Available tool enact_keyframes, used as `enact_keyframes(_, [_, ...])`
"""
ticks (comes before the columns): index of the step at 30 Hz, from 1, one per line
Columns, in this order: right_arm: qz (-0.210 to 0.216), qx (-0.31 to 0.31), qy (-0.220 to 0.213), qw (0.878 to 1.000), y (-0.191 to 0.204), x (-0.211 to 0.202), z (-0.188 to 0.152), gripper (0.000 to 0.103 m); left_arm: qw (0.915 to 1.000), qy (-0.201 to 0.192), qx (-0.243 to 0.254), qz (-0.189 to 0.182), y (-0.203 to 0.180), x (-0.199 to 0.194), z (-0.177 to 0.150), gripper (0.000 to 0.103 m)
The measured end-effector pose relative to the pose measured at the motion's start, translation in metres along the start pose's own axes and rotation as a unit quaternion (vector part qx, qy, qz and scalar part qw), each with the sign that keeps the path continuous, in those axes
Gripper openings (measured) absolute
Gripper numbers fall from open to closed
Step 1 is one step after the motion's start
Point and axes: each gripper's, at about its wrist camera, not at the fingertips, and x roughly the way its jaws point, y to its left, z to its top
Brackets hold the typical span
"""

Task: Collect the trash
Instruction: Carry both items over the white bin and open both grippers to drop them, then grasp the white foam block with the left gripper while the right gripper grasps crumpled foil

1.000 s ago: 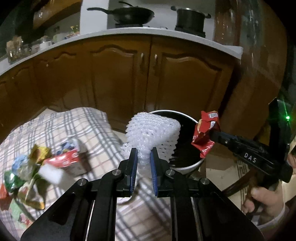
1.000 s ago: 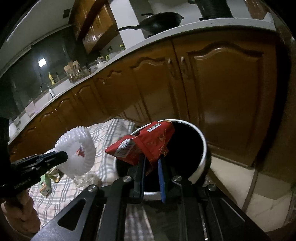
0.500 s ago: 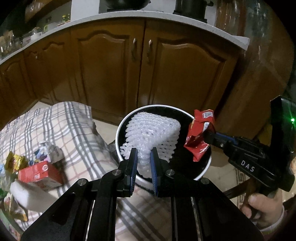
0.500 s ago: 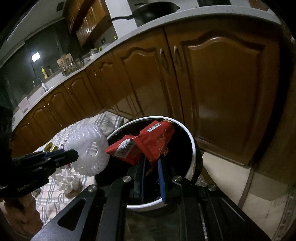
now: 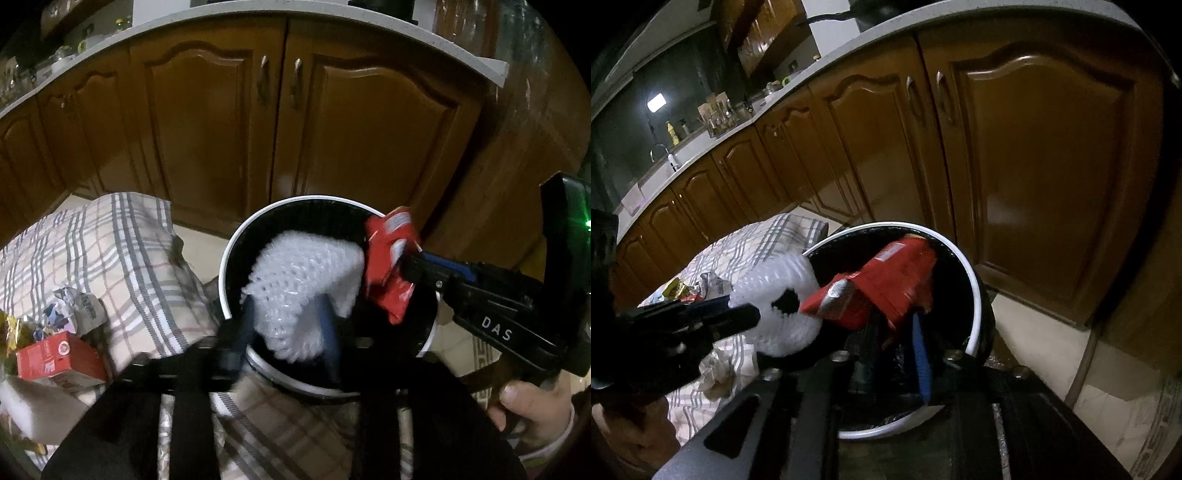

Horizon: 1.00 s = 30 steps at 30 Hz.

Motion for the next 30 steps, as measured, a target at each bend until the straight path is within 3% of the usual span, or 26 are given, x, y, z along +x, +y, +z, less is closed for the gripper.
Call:
enact_keyframes(1, [0.0,0.002,0.0,1.0,0.001,-0.001,0.0,0.047,1.0,-0.004,-0.003,0.001,0.001,-0.002,0.0,0.058])
enact_keyframes(2, [0.003,0.004,-0.002,1.0,0.0,-0.001,-0.001,0.052,1.0,-0.009,-0.005,-0.001,0.002,-0.004,-0.001,0.061])
enact_keyframes(6, [0.006,0.011,-0.011,1.0,0.0,-0.008,-0.006,0.056,0.9997,-0.018,-0.016,-0.002,0.007,-0.016,-0.005,0.061])
enact_keyframes(10, [0.016,0.019,-0.027,0.999,0.003,-0.018,-0.012,0.071,0.999,-0.035,-0.029,0.001,0.018,-0.037,-0.016,0.061])
enact_keyframes(13, [0.025,0.027,-0.036,0.999,0.009,-0.026,-0.019,0.076,0.9979,-0.044,-0.047,0.002,0.029,-0.053,-0.026,0.062])
enact_keyframes(30, [0.08,0.027,-0.037,0.996,0.076,-0.039,-0.056,0.08,0.988,-0.07,-0.13,0.045,0.102,-0.119,-0.099,0.062])
